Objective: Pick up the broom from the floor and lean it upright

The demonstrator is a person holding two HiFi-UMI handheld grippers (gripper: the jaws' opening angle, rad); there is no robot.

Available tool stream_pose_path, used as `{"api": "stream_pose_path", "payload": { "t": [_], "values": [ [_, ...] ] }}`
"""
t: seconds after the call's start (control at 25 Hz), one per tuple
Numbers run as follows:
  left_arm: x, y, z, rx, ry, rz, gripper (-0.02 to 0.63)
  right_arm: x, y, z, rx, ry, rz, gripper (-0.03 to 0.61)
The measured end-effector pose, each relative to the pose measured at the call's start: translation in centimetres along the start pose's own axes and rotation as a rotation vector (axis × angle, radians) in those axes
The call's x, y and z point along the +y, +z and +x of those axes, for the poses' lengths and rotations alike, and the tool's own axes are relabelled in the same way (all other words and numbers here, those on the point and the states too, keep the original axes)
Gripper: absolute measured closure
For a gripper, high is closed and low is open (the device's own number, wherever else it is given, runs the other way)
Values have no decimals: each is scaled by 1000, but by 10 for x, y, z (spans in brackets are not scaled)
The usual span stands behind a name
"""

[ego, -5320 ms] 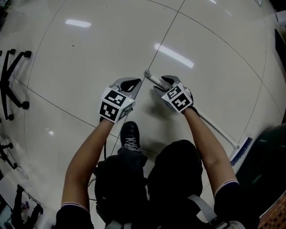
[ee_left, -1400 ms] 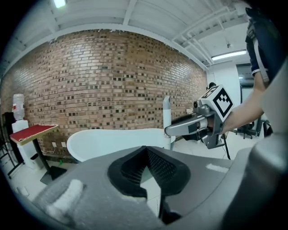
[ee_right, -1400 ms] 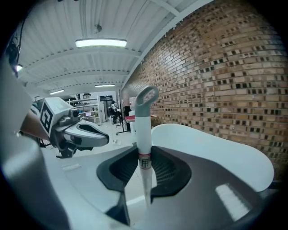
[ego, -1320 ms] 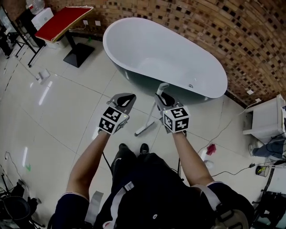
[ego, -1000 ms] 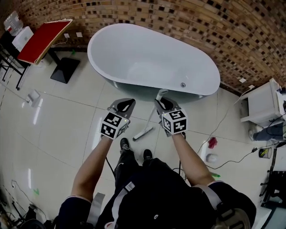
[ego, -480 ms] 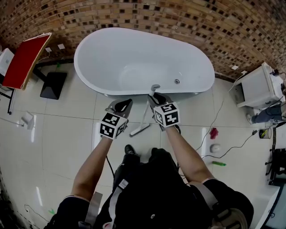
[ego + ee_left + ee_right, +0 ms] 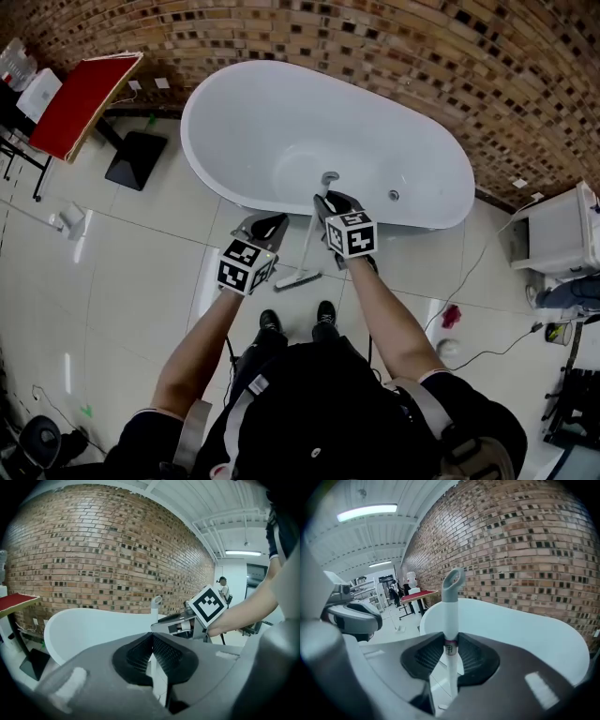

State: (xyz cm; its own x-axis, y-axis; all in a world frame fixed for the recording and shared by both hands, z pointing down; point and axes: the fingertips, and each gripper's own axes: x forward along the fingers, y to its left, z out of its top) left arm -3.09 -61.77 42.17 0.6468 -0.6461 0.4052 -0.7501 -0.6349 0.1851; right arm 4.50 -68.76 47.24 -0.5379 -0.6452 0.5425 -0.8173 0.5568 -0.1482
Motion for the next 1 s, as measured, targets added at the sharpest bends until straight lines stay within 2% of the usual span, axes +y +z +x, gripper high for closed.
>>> {"api": "stream_pose_path", "payload": {
  "t": [0.24,0.52,0.88,1.0],
  "values": [
    [19,6,-8,-23,131,-65,614,-10,15,37,15,83,-14,482],
    [29,10,-18,-31,209,-91,614,-10,20,54,11,113,-38,479],
    [29,7,-37,-28,257,-109,614,-16,23,67,6,128,-35,477],
    [27,5,-39,-12,256,-111,614,-18,22,68,17,136,-27,455]
  ]
}}
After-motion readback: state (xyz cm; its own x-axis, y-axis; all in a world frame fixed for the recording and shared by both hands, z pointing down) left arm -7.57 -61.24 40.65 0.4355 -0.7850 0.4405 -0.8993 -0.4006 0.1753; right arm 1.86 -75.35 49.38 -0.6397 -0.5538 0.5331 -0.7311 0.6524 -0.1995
